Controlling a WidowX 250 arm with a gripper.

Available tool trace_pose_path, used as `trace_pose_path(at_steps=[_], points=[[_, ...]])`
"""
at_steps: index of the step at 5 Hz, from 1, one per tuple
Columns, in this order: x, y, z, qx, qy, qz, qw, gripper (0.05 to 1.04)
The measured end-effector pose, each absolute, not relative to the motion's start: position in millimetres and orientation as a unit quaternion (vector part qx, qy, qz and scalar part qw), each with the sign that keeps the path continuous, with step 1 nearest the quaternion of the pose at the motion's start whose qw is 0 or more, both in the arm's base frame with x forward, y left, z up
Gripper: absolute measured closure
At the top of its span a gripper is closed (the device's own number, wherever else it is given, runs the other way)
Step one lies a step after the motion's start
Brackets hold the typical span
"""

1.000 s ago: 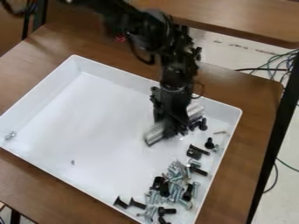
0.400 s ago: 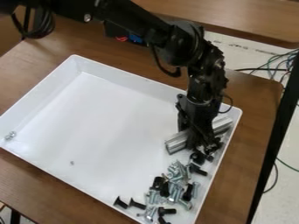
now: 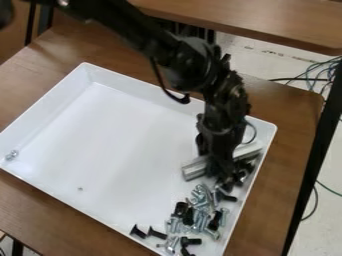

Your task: Sweep into pile

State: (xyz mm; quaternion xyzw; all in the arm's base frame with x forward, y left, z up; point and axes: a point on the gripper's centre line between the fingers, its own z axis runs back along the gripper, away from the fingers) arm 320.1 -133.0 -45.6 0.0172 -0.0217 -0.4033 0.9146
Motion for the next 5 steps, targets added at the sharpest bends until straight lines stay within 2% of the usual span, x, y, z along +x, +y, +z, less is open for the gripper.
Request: trace_pose_path(at_steps=[1,2,3,4,5], points=[[291.4,-114.4,-45.7,0.025,-0.016,-0.413,0.91,0.73],[275.1,-100.5,-42.7,0.024,-0.018,-0.403,0.915,0.73],[274.6,-98.1,-39.1,0.017,-0.021,-0.396,0.918,0.73],[288.4,-95.6,-13.6,0.013,-0.058,-0.379,0.924,0.73],[300.2,-82.2,4.1,0.03,-0.077,-0.345,0.935,0.73]])
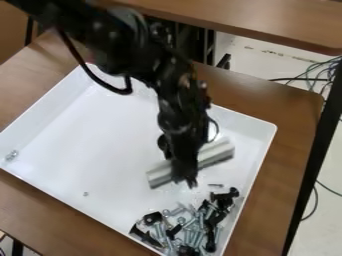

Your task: Sweep into pile

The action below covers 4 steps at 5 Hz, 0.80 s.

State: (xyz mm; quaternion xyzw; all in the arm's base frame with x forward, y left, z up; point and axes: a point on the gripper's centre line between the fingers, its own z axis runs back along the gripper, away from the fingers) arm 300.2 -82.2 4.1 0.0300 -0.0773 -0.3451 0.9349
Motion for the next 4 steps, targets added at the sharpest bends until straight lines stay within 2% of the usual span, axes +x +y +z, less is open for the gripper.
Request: trace_pose_path(at_steps=[1,2,3,4], points=[[307.4,-57.9,23.1,0.049,-0.088,-0.283,0.954,0.73],[308.6,-9.3,24.4,0.063,-0.072,-0.176,0.98,0.73],[296.7,33.7,-7.5,0.049,-0.02,-0.09,0.995,0.73],[288.9,59.7,-32.6,0.032,-0.002,-0.034,0.999,0.73]])
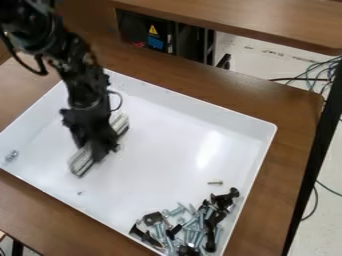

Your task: Sweep into pile

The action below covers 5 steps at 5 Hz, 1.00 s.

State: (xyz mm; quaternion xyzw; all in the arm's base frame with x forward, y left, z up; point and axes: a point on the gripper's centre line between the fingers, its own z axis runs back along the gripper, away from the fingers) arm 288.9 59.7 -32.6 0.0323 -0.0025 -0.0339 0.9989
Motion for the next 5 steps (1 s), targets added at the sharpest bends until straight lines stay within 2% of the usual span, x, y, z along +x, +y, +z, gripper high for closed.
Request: trace_pose_path(at_steps=[1,2,3,4,5], points=[[292.1,60.4,-36.0,0.01,-0.02,-0.03,0.999,0.676],[282.1,52.5,-36.7,-0.018,-0.024,-0.039,0.999,0.378],[287.9,56.0,-9.2,-0.004,-0.053,-0.041,0.998,0.096],[289.6,47.9,18.3,0.015,-0.048,-0.036,0.998,0.069],[305.6,14.0,40.7,0.025,-0.052,-0.086,0.995,0.081]])
